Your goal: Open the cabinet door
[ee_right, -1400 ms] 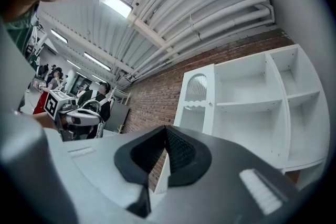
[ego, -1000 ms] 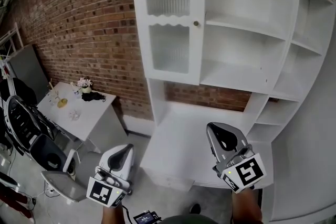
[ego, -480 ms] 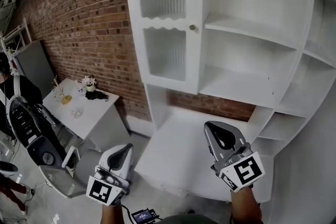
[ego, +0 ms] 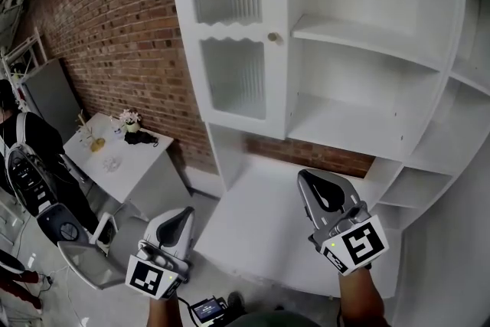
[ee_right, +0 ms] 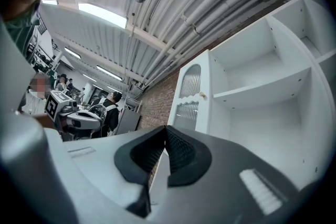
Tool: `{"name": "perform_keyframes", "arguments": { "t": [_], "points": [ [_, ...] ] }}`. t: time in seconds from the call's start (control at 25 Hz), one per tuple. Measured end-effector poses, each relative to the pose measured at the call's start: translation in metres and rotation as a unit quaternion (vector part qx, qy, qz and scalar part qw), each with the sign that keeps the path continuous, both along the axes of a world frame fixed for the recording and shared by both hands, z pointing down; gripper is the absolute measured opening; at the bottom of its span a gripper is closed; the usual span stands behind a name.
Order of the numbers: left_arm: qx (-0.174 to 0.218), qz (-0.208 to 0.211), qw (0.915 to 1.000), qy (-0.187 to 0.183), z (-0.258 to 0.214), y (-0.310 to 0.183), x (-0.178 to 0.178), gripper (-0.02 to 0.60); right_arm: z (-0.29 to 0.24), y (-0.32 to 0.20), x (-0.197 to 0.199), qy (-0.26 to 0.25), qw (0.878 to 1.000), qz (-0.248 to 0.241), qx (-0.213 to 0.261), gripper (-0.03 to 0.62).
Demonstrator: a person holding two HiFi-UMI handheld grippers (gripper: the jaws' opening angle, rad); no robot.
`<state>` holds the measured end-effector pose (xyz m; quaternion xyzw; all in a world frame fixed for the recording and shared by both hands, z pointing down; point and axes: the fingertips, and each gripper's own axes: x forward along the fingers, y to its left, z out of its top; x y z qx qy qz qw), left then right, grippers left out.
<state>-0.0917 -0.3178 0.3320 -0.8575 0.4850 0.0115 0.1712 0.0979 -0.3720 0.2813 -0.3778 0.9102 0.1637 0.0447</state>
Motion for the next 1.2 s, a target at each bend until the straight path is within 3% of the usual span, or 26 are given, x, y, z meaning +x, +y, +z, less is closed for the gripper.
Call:
{"name": "perform_keyframes", "arguments": {
  "t": [0.4, 0.68, 0.96, 1.2],
  "points": [
    [0.006, 0.036, 0.9993, 0.001, -0.008, -0.053, -0.027, 0.002, -0.009, -0.045, -0.022, 0.007, 0.999, 0.043, 0.008, 0.006],
    [0.017, 0.070, 0.9974, 0.001, -0.017, -0.089, -0.039, 0.002, -0.040, -0.087, -0.035, 0.018, 0.993, 0.092, 0.066, 0.012],
    [0.012, 0.081, 0.9966, 0.000, -0.016, -0.119, -0.056, 0.002, -0.100, -0.133, -0.048, 0.027, 0.975, 0.154, 0.157, 0.035],
    [0.009, 0.078, 0.9969, 0.000, -0.015, -0.139, -0.072, 0.002, -0.139, -0.172, -0.055, 0.034, 0.958, 0.204, 0.200, 0.044]
  ]
}}
